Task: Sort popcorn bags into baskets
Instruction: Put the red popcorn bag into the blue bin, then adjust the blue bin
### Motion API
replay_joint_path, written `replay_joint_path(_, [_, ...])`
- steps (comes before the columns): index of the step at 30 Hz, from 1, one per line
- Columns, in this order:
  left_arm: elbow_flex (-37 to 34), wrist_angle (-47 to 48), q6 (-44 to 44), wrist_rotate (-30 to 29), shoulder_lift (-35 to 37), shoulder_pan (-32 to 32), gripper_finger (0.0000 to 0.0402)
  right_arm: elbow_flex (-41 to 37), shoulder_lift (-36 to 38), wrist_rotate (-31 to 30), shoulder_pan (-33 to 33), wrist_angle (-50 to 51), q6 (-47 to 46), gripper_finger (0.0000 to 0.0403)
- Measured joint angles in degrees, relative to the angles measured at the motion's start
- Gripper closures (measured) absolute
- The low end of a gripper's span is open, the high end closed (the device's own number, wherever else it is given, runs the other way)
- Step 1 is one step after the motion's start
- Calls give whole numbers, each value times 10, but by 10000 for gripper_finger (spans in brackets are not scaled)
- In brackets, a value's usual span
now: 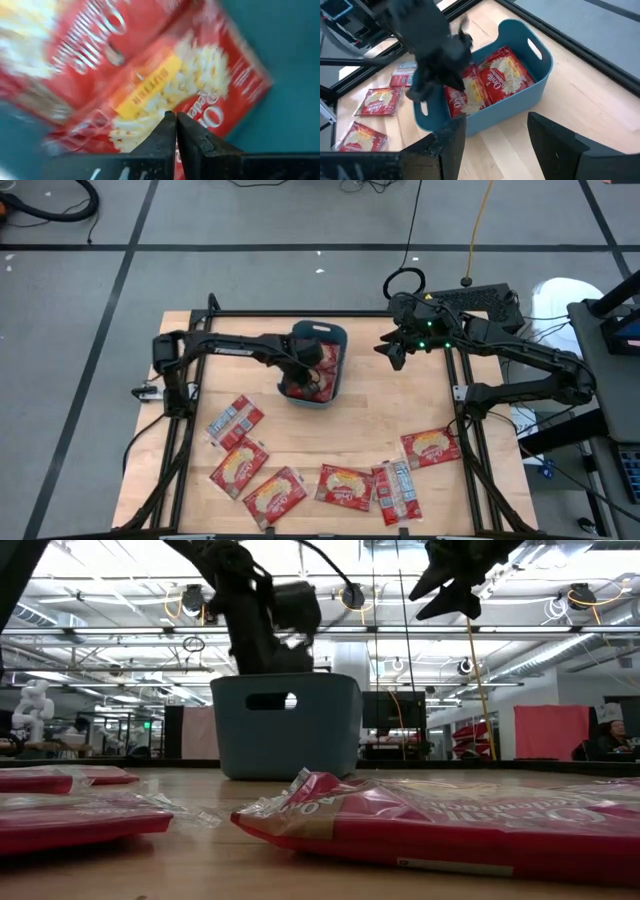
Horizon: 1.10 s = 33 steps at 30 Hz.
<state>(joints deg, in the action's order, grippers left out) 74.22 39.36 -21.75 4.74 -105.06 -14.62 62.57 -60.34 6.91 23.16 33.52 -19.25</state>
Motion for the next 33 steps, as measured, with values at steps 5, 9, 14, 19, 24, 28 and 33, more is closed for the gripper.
replay_joint_path(5, [0,13,-24,-4,73,-16,383,0,-1,-14,1,0,6,200])
replay_joint_path(9, [1,28,22,-1,149,-10,383,0,-2,-25,1,0,5,200])
replay_joint_path(14, [-7,68,129,18,224,59,397,0,-2,-25,1,0,5,200])
replay_joint_path(19, [-48,72,146,28,238,166,391,0,-2,-25,0,0,5,200])
replay_joint_path(24, [-103,27,137,-39,221,237,397,0,-2,-25,0,0,4,200])
replay_joint_path(28, [-140,-9,81,-145,214,244,388,0,-2,-24,0,1,4,200])
replay_joint_path(33, [-196,-28,41,-162,208,218,396,0,-2,-12,0,2,-10,200])
